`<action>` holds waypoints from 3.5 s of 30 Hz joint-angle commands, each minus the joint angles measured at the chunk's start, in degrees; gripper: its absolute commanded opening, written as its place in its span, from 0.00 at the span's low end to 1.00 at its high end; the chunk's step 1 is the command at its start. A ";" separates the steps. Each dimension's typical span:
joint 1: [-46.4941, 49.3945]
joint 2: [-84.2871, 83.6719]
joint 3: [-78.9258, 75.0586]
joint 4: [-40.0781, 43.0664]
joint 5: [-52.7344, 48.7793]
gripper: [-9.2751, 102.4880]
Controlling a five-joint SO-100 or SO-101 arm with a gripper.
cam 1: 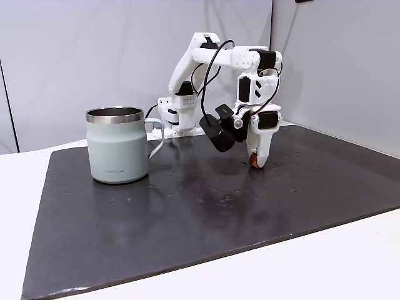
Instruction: Grasp a cube and put it in the cup.
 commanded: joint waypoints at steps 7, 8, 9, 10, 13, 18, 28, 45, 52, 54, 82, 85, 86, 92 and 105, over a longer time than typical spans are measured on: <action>0.44 0.79 -3.69 0.35 -0.35 0.08; 0.44 0.79 -3.69 0.44 -0.35 0.08; 0.44 0.79 -3.69 0.44 -0.35 0.08; 0.44 0.97 -3.87 0.62 -0.35 0.08; 0.35 1.93 -6.06 2.20 -0.35 0.08; 0.09 6.77 -11.51 4.83 -0.09 0.08; 0.53 21.01 -12.13 6.15 1.58 0.08; 8.35 34.10 -5.89 5.10 1.67 0.08; 21.97 35.86 -8.09 7.12 1.41 0.08; 25.84 36.65 -8.35 8.09 0.79 0.08; 53.09 28.48 -6.15 16.52 -5.80 0.08; 52.29 28.65 -5.80 16.52 -5.71 0.08; 51.94 29.00 -5.45 16.52 -5.62 0.10; 50.63 31.03 -3.87 16.70 -4.75 0.28; 47.02 36.47 0.79 16.52 -5.54 0.27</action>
